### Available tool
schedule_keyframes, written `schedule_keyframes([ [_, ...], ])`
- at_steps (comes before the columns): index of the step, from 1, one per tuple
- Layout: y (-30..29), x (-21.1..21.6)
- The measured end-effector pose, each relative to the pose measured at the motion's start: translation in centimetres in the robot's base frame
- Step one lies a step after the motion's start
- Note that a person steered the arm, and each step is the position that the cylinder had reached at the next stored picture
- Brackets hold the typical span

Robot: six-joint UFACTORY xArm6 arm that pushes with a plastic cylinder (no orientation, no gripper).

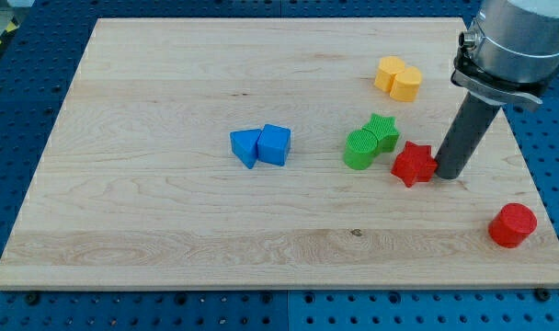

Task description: Point your arm below the red star

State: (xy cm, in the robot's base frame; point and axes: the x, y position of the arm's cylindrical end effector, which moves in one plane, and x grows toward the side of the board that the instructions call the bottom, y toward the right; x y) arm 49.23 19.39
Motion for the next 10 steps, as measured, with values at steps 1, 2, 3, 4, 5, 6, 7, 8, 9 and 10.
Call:
schedule_keyframes([
  [1, -1.4, -0.1],
  [2, -2.2, -0.4],
  [3, -2.1, 1.0],
  [4, -2.1, 4.6],
  [5, -2.5, 4.5],
  [6, -2.9, 4.0],
  [7, -2.9, 4.0],
  [8, -4.5, 3.6],
  [9, -5.3, 3.6],
  [10, -6.3, 3.3],
])
